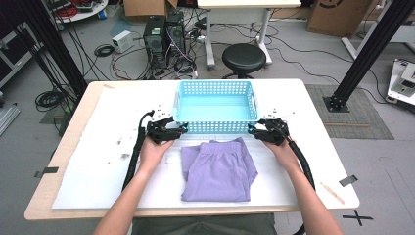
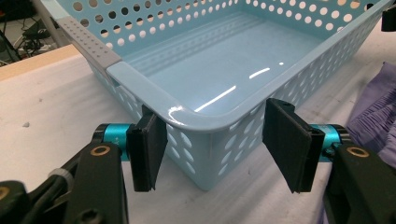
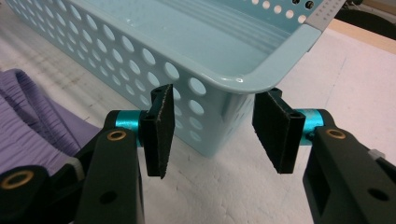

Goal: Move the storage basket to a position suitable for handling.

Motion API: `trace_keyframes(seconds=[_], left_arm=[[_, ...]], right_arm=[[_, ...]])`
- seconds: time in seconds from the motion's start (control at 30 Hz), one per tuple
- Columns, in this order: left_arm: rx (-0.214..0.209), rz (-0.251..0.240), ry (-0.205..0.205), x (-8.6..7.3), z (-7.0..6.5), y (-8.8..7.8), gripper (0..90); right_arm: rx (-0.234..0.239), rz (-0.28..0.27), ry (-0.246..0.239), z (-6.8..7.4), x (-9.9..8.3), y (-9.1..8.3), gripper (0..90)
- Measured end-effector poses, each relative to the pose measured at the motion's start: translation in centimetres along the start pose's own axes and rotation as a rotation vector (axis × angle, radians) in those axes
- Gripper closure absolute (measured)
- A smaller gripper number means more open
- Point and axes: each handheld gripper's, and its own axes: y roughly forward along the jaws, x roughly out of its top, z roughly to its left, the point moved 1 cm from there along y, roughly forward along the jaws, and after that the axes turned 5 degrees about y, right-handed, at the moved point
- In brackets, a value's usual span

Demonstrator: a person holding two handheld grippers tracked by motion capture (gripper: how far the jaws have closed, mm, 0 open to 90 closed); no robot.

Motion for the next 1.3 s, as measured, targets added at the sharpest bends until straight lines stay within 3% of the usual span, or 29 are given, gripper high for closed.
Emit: trace_keyframes(seconds=[0.53, 0.9, 1.1, 1.27, 1.3], left_arm=[[-0.022, 0.004, 0.032, 0.4, -2.4, 0.4, 40.3], [-0.013, 0.004, 0.047, 0.2, -2.8, 0.0, 40.4], [-0.012, 0.019, 0.071, 0.0, -3.0, -0.4, 31.9], [0.0, 0.012, 0.056, -0.1, -2.9, -1.5, 30.3], [0.005, 0.01, 0.041, -0.3, -2.9, -2.2, 30.2]], right_arm=[[-0.035, -0.012, 0.008, -0.4, -1.7, -2.2, 49.8], [-0.034, -0.019, 0.012, -0.1, -1.9, -2.6, 49.1], [-0.026, -0.053, 0.036, 0.1, -1.7, -2.9, 35.8], [-0.052, -0.058, 0.072, 0.5, -2.0, -3.6, 31.3], [-0.053, -0.07, 0.099, 1.0, -2.2, -4.2, 31.1]])
